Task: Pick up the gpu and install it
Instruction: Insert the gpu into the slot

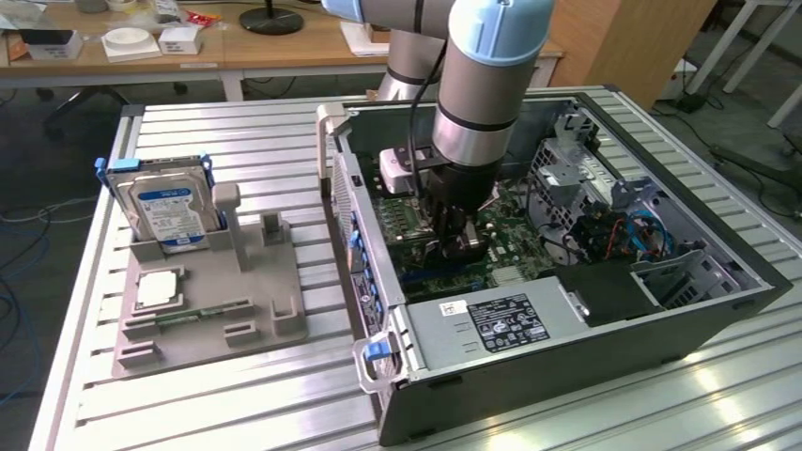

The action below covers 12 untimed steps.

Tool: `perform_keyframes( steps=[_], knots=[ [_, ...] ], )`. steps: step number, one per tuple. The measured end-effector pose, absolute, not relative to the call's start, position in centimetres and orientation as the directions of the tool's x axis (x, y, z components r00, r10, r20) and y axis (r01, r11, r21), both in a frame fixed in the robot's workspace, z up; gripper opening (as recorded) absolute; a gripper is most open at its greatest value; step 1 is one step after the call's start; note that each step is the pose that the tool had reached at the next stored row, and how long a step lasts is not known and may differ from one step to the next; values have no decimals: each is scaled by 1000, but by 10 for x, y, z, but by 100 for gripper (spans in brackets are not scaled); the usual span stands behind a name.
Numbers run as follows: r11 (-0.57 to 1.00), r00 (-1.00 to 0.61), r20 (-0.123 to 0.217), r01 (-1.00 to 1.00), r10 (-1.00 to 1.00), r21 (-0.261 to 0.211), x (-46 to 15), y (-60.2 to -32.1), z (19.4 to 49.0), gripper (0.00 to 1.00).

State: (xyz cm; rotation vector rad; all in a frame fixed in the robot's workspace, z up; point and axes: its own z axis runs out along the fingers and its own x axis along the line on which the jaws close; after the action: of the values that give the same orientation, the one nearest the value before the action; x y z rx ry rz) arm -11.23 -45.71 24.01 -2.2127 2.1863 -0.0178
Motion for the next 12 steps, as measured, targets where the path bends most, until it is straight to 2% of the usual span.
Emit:
perform_keyframes(
  steps=[12],
  knots=[
    [-12,12,-13,-999,-1000,-30,-113,-457,236,26]
  ],
)
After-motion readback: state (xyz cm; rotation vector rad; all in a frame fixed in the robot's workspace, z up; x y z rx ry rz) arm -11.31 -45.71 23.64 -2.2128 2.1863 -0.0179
